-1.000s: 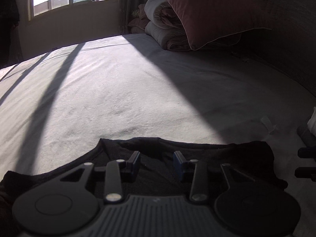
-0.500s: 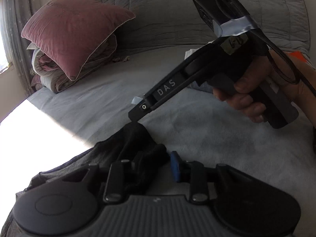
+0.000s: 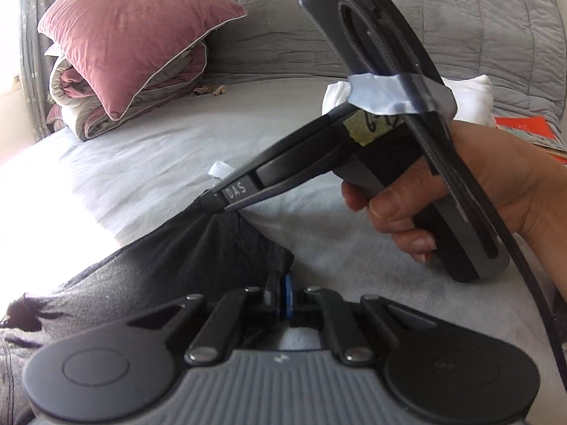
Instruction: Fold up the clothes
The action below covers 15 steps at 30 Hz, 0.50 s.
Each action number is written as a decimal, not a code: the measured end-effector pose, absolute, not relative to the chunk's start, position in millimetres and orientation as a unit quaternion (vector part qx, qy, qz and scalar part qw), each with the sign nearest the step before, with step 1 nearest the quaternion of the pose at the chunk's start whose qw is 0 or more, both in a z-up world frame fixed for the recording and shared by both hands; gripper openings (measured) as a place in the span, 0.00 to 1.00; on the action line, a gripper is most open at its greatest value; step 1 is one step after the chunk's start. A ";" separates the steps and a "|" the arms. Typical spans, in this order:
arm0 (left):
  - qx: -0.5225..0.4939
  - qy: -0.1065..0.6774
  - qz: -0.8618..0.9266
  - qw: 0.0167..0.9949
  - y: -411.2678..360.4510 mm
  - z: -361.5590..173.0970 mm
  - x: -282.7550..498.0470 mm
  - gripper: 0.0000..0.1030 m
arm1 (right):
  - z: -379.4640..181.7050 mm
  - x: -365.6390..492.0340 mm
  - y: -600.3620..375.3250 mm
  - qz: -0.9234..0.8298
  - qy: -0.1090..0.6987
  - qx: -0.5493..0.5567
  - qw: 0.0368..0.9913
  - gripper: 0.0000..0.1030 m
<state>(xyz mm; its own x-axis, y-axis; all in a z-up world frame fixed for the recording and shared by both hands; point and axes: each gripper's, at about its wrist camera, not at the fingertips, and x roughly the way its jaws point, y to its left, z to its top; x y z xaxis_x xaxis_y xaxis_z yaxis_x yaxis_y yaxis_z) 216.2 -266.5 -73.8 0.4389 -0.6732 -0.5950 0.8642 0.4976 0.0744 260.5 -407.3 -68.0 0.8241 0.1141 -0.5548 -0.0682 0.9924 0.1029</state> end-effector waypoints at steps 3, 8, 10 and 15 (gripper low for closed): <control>0.180 0.258 -0.468 0.826 -260.5 -67.0 216.8 0.22 | -70.6 261.6 -403.6 0.047 0.296 0.025 0.954 0.03; 0.156 0.251 -0.451 0.842 -230.6 -51.4 223.8 0.32 | -63.0 257.3 -409.7 0.056 0.291 0.050 0.954 0.13; 0.145 0.251 -0.427 0.857 -215.0 -46.7 234.4 0.32 | -56.6 254.0 -410.0 0.063 0.279 0.055 0.957 0.13; 0.131 0.262 -0.333 0.896 -181.4 -47.0 274.2 0.31 | -44.5 248.5 -401.9 0.113 0.255 0.065 0.958 0.13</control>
<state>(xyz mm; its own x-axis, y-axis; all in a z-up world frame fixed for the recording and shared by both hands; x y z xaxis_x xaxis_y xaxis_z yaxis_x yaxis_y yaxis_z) 274.2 -181.4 -47.0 0.6408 -0.5291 -0.5563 0.6660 0.7435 0.0600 248.5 -401.9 -44.5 0.8448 0.2490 -0.4736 -0.1823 0.9661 0.1826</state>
